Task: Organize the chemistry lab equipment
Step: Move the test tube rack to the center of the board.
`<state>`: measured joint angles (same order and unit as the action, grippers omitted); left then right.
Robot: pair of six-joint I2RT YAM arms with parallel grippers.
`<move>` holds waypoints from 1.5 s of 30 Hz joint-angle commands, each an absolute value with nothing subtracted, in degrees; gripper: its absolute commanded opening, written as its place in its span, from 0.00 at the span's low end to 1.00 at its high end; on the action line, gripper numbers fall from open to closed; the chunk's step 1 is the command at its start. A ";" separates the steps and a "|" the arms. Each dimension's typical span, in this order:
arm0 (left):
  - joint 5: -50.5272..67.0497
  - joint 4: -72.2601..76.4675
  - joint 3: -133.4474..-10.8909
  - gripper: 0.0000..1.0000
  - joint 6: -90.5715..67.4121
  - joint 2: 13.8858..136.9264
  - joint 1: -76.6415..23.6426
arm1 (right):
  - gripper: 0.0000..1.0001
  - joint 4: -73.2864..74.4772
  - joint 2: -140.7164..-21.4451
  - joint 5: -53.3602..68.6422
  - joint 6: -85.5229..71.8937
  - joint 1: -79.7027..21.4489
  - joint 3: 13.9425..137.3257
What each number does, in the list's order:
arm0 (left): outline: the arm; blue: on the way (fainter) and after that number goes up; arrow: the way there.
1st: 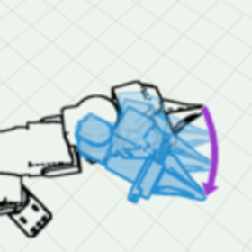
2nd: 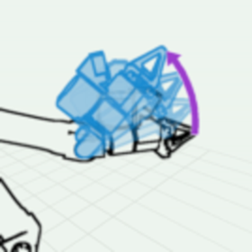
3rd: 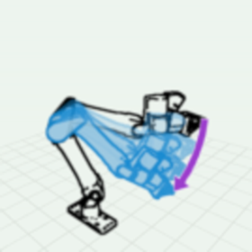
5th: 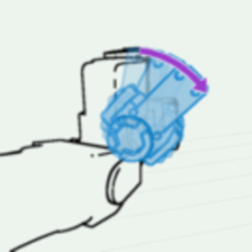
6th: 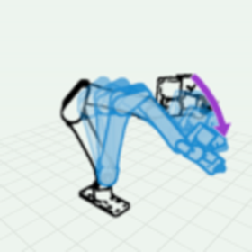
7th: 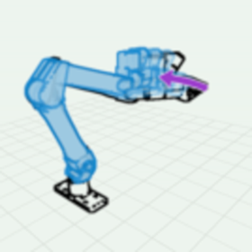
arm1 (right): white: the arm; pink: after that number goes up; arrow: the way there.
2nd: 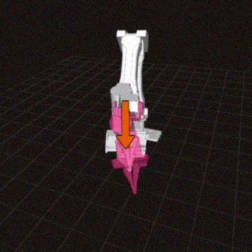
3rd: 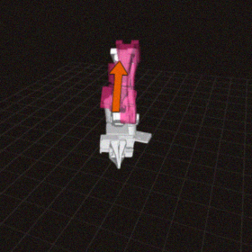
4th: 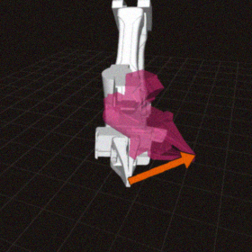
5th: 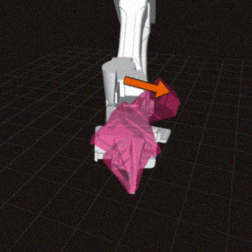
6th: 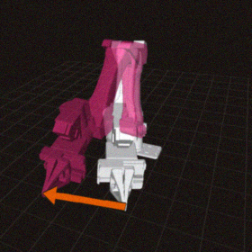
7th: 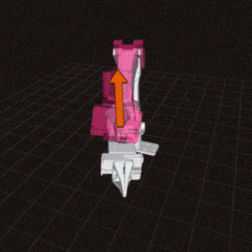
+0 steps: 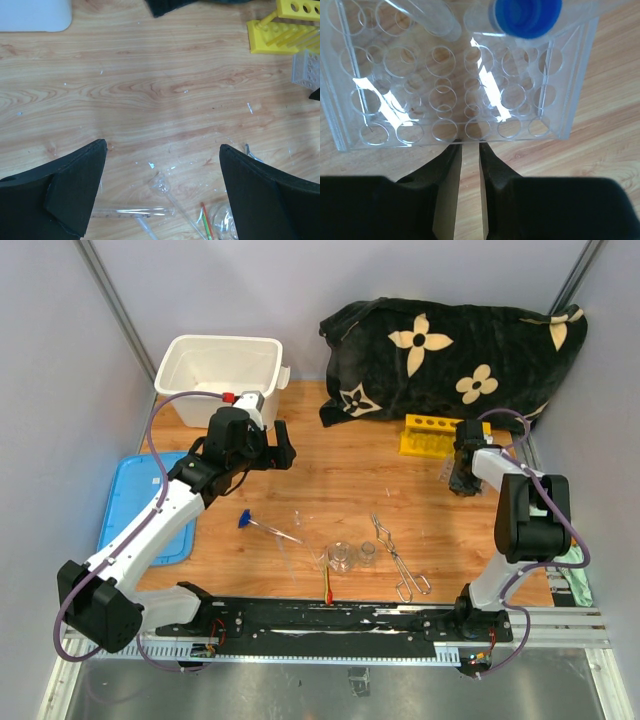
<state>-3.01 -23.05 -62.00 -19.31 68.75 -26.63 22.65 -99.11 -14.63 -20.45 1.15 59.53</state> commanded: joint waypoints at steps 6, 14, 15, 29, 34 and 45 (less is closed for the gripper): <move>-2.49 -21.42 -61.87 0.99 -18.07 68.40 -25.84 | 0.22 26.81 -93.77 -16.87 -20.81 4.45 54.94; -2.02 -21.18 -61.92 0.99 -18.18 68.58 -25.40 | 0.22 26.51 -95.23 -19.19 -20.45 6.65 56.70; -2.00 -21.18 -61.88 0.99 -18.19 68.56 -25.33 | 0.22 26.46 -95.83 -19.36 -20.44 6.72 57.33; -1.75 -20.92 -61.66 0.99 -18.15 69.65 -25.14 | 0.22 25.89 -103.99 -21.54 -19.95 6.99 65.91; -1.56 -20.75 -61.87 0.99 -18.19 70.34 -25.05 | 0.22 25.48 -105.26 -21.76 -19.73 7.12 66.90; -1.40 -20.61 -63.20 0.99 -18.69 71.04 -25.09 | 0.23 27.66 -94.64 -17.79 -20.79 7.17 61.66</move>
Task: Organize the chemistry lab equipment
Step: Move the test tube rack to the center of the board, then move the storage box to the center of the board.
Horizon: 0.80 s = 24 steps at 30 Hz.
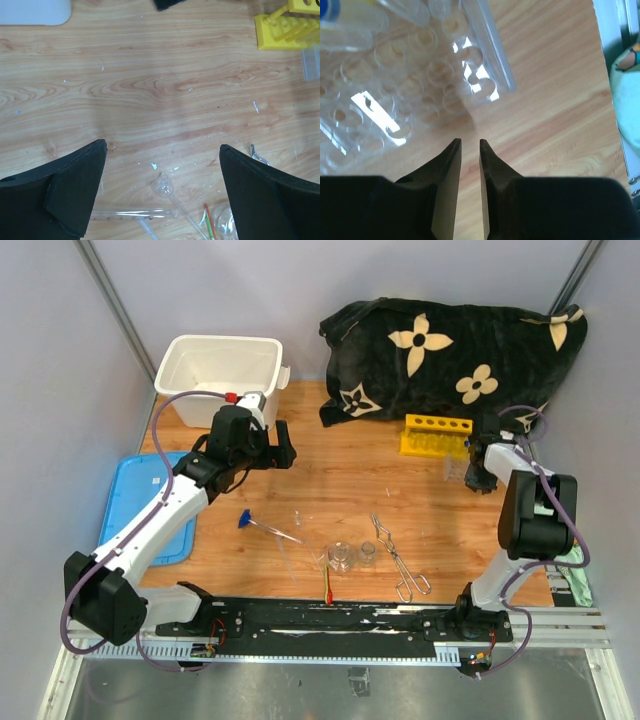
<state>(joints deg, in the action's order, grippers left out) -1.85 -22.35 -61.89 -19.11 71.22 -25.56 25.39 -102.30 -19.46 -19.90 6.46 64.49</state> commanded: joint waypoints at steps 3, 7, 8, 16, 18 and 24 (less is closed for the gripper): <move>-1.30 -21.02 -64.04 0.99 -19.43 70.73 -25.05 | 0.23 30.04 -85.82 -14.91 -21.02 5.97 58.32; -1.24 -21.85 -66.27 0.99 -20.17 70.68 -24.96 | 0.25 34.61 -72.58 -10.25 -20.77 2.95 56.50; -1.54 -22.17 -67.17 0.99 -20.20 70.90 -24.91 | 0.26 35.29 -69.61 -8.26 -20.25 2.28 56.33; 0.40 -27.05 -83.31 0.99 -20.96 82.04 -18.07 | 0.29 41.48 -55.65 0.81 -14.70 -3.59 57.33; 1.35 -28.63 -88.93 0.99 -21.35 87.73 -16.14 | 0.31 42.29 -53.86 0.97 -13.81 -4.95 57.03; -5.34 -37.84 -111.24 0.99 -18.72 105.37 -15.28 | 0.36 42.45 -50.61 6.55 -13.07 -7.45 55.17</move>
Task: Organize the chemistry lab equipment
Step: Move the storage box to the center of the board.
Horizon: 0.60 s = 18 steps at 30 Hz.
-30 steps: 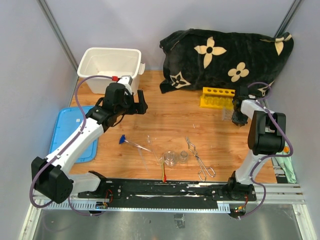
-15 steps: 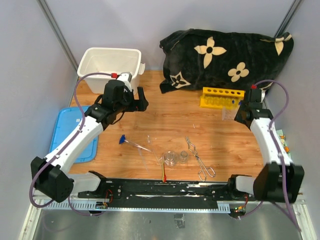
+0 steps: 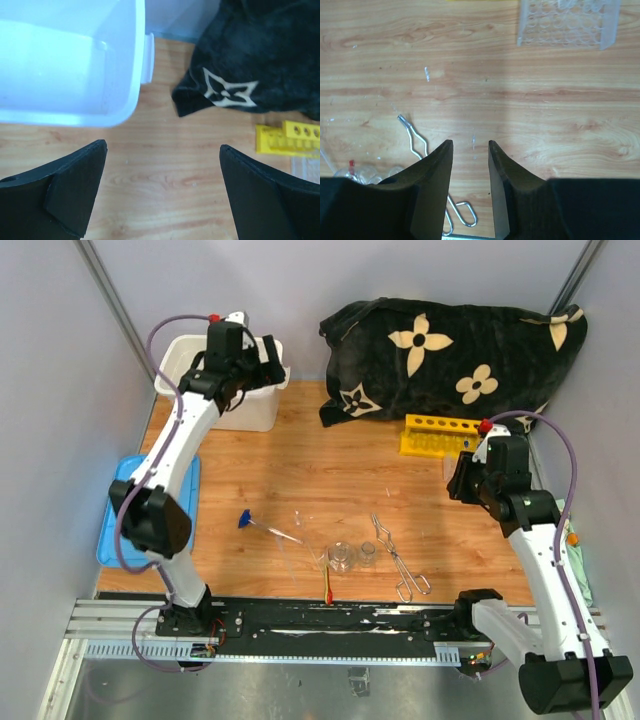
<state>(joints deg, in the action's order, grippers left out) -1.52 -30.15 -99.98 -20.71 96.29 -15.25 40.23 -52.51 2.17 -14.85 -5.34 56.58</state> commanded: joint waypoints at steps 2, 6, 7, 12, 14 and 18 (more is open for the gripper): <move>-7.29 -40.19 -119.02 0.99 -17.69 111.29 -15.24 | 0.37 41.73 -50.01 7.23 -13.17 -7.88 54.54; -8.75 -41.88 -130.46 0.99 -16.95 121.17 -15.26 | 0.37 40.79 -50.09 7.90 -13.00 -7.91 54.12; -8.71 -41.80 -131.99 0.99 -16.96 123.23 -15.26 | 0.37 40.51 -50.10 8.20 -12.96 -7.99 53.95; -11.92 -41.65 -137.09 0.95 -16.02 130.45 -15.19 | 0.36 39.48 -50.19 10.10 -12.92 -8.00 52.96; -12.84 -41.09 -137.11 0.93 -15.39 131.66 -15.29 | 0.37 39.02 -50.09 10.15 -12.85 -7.93 51.95; -14.28 -40.97 -136.13 0.84 -14.98 132.28 -15.29 | 0.36 37.79 -50.63 11.38 -13.37 -7.98 51.13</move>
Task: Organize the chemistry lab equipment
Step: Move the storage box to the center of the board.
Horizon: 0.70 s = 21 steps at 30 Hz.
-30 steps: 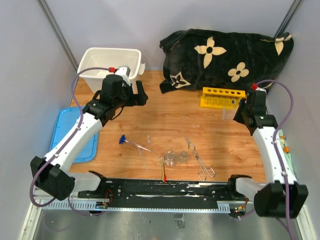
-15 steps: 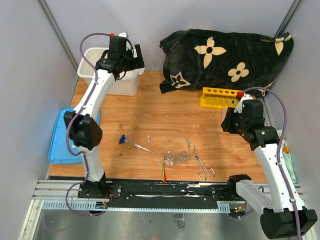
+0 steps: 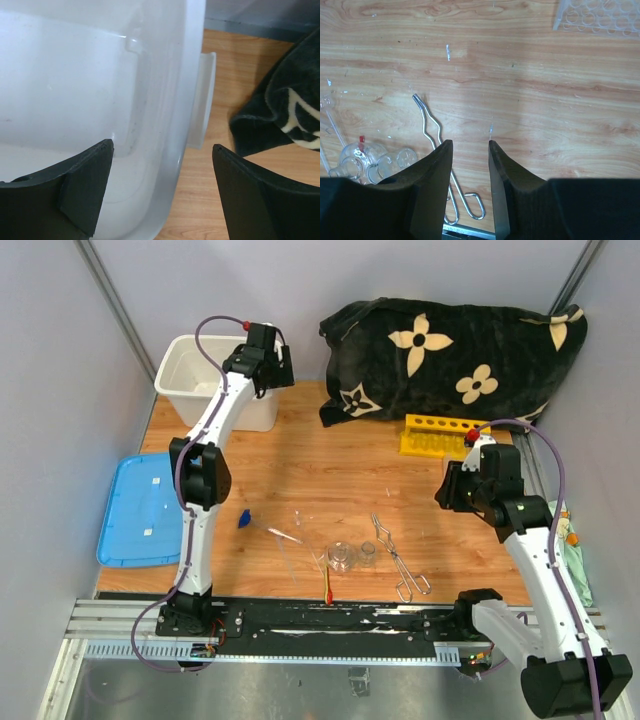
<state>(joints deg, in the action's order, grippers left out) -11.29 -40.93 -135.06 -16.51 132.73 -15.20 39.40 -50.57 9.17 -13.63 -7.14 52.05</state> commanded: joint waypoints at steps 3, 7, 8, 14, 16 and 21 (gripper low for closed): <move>-14.34 -40.93 -133.96 0.68 -15.26 131.43 -15.29 | 0.36 37.46 -51.29 11.15 -13.35 -7.95 51.33; -12.67 -40.97 -130.68 0.39 -15.41 128.82 -15.82 | 0.36 37.19 -51.81 11.25 -13.37 -7.92 51.35; -12.70 -40.89 -129.72 0.33 -15.28 127.92 -16.31 | 0.36 37.25 -51.85 11.37 -13.43 -7.99 51.33; -13.47 -41.06 -123.77 0.18 -15.58 123.34 -20.55 | 0.36 37.35 -51.20 11.08 -13.42 -8.00 51.28; -13.56 -41.14 -121.72 0.18 -16.95 121.26 -22.46 | 0.36 37.64 -51.11 11.05 -13.45 -8.00 51.35; -10.66 -40.97 -118.35 0.20 -20.46 116.92 -27.48 | 0.36 37.99 -50.40 10.85 -13.65 -8.00 51.16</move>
<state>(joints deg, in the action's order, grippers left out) -14.00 -42.46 -119.26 -16.19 122.52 -23.49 37.74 -51.57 10.52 -13.65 -7.14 51.46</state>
